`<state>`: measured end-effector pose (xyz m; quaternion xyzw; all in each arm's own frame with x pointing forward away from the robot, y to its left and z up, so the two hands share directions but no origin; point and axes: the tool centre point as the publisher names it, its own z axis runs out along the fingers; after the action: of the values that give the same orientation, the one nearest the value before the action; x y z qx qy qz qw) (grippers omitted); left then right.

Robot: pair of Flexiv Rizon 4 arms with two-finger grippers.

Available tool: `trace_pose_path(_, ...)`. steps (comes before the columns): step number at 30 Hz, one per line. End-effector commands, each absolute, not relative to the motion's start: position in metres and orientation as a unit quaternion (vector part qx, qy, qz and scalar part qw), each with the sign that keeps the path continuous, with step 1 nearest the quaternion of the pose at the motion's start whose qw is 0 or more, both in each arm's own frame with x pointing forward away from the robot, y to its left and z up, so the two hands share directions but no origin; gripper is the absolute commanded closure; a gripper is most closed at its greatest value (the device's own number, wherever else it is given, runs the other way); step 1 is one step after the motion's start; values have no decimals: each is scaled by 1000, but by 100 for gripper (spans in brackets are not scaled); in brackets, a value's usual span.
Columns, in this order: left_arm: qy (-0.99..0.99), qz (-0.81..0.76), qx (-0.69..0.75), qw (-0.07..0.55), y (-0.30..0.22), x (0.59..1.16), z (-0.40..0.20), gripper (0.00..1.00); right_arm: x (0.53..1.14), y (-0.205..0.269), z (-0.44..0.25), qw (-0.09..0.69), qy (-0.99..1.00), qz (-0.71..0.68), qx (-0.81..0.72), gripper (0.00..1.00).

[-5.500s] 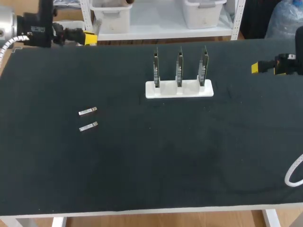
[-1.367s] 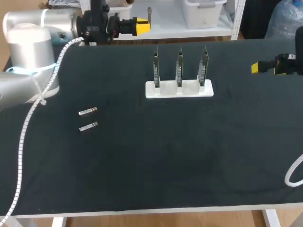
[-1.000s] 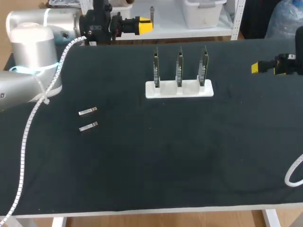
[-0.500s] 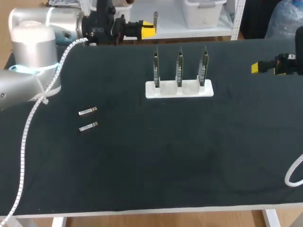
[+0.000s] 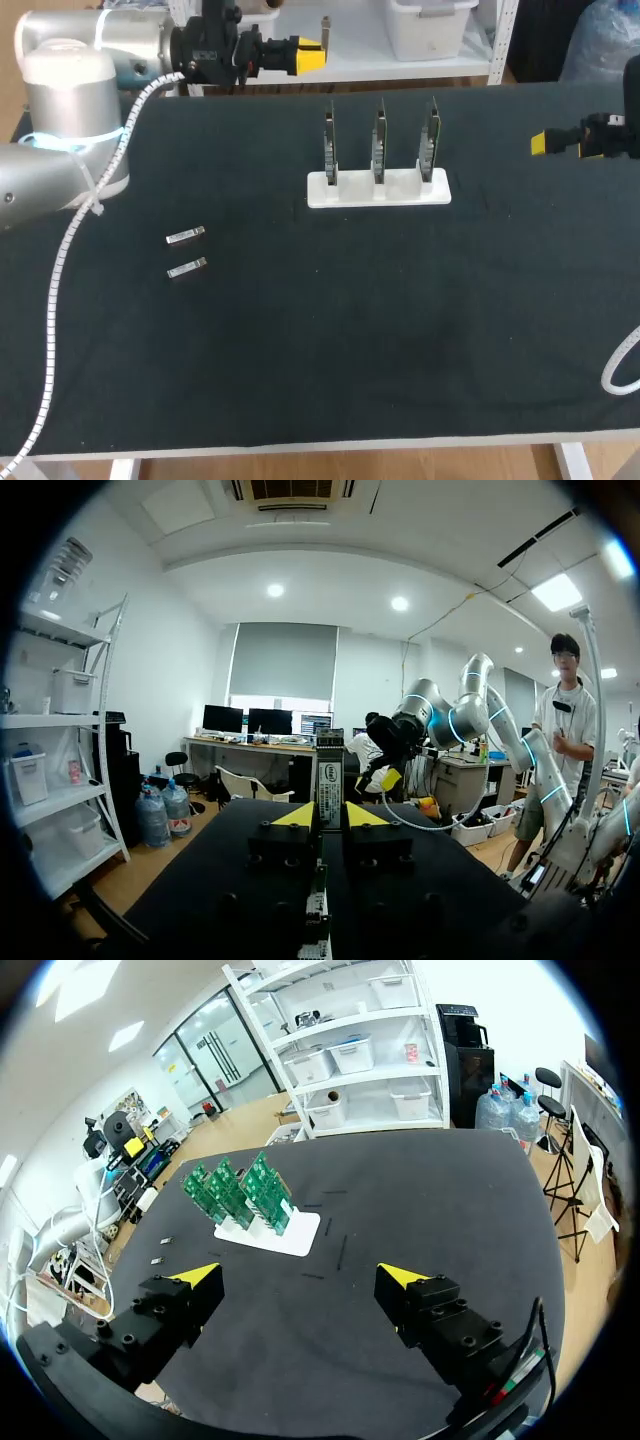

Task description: Pick up the optical module with the left hand, and insert it into the network port with the right hand.

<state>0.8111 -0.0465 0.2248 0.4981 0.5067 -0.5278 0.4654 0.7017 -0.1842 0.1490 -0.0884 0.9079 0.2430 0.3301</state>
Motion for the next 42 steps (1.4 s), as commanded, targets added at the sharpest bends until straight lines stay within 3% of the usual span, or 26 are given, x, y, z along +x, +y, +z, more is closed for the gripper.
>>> trace_pose_path(1, 509, -527, 495, 467, -46, 808, 223, 100, 700, -184, 150, 330, 908, 242, -88, 0)
trace_pose_path(42, 515, -522, 494, 469, -46, 808, 223, 100, 700, -184, 150, 330, 908, 242, -88, 0)
